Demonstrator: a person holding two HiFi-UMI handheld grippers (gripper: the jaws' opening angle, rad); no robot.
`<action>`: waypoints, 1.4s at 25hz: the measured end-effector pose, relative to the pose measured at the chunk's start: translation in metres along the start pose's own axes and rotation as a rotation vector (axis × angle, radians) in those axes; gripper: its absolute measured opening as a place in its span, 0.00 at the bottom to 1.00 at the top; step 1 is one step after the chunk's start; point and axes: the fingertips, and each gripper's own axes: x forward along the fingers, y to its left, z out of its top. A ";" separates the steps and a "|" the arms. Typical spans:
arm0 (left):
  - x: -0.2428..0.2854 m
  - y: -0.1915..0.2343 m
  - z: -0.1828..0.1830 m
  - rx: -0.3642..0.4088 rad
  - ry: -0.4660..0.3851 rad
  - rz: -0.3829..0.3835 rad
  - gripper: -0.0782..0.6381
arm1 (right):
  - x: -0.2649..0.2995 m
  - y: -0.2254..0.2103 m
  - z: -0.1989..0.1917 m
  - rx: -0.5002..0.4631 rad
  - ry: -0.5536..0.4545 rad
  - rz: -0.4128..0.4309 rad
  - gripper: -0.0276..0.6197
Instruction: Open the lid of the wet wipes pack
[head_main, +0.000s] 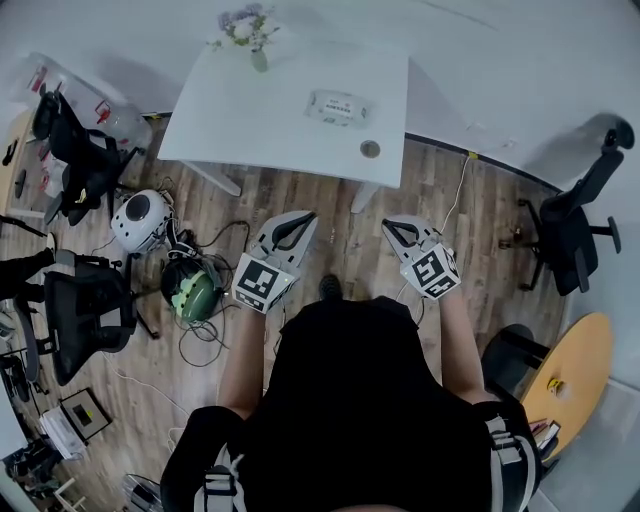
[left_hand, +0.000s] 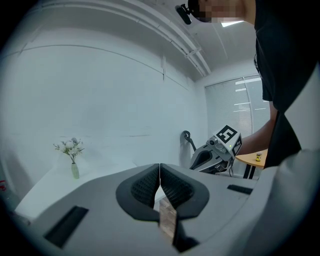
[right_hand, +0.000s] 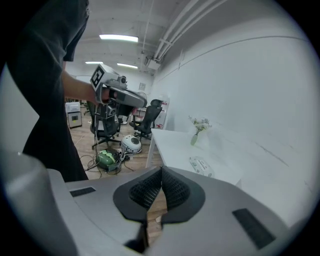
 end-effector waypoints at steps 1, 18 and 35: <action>-0.003 0.004 -0.002 -0.001 0.003 0.002 0.14 | 0.003 0.003 0.000 -0.007 0.011 0.001 0.07; -0.024 0.027 -0.022 -0.031 0.008 -0.025 0.14 | 0.021 0.023 0.011 0.006 0.042 -0.018 0.07; 0.000 0.081 -0.029 -0.055 0.063 0.057 0.14 | 0.082 -0.044 0.017 -0.034 0.026 0.004 0.07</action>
